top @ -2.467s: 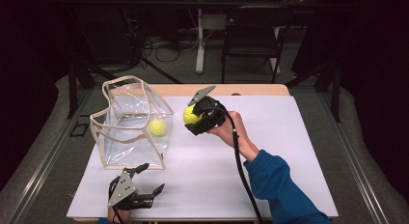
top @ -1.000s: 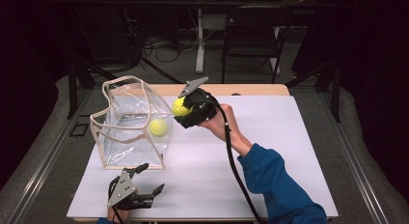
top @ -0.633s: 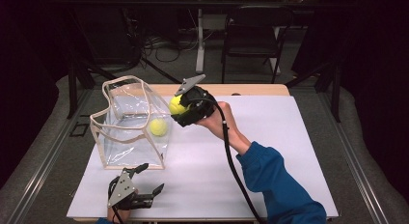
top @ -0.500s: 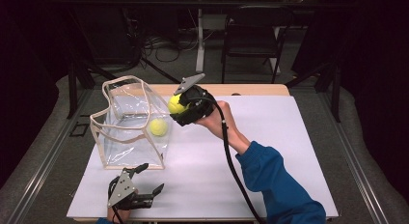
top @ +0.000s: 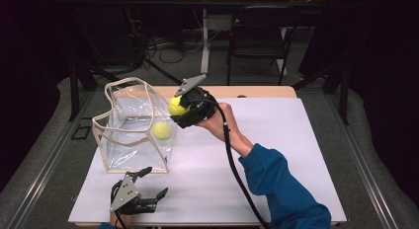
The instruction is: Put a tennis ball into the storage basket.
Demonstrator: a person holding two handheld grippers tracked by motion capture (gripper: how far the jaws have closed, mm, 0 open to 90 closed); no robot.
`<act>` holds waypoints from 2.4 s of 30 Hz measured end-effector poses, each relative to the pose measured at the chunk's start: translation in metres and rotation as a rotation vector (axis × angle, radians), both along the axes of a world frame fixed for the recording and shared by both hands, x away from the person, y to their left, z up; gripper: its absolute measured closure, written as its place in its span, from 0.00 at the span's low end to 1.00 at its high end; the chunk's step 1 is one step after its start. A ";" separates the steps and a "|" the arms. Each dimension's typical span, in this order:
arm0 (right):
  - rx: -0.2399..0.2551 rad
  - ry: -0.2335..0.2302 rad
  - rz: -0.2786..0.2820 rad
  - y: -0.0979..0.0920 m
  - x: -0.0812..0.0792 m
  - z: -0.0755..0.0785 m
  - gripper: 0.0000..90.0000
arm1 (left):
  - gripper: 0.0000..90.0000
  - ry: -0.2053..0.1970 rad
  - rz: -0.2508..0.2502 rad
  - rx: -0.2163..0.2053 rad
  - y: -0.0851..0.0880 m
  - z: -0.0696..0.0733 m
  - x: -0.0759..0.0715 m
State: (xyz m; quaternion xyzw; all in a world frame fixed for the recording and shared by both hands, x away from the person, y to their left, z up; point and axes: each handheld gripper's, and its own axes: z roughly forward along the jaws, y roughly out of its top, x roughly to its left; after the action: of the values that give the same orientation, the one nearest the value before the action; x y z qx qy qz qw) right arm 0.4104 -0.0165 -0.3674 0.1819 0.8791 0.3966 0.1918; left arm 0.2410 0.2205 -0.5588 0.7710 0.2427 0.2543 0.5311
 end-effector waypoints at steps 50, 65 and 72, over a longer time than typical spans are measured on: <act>0.039 -0.032 0.022 0.020 0.000 0.021 0.29 | 0.18 0.000 -0.001 -0.005 0.000 0.000 0.000; 0.032 -0.035 0.034 0.030 -0.001 0.029 0.29 | 0.18 -0.003 -0.002 -0.012 0.000 0.001 0.000; 0.038 -0.034 0.043 0.036 0.000 0.032 0.29 | 0.18 -0.003 -0.004 -0.015 0.001 0.001 -0.001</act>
State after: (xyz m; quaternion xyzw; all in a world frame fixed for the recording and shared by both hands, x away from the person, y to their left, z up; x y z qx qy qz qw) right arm 0.4104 0.0190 -0.3358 0.1600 0.8718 0.4200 0.1946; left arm 0.2404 0.2213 -0.5579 0.7670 0.2421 0.2527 0.5378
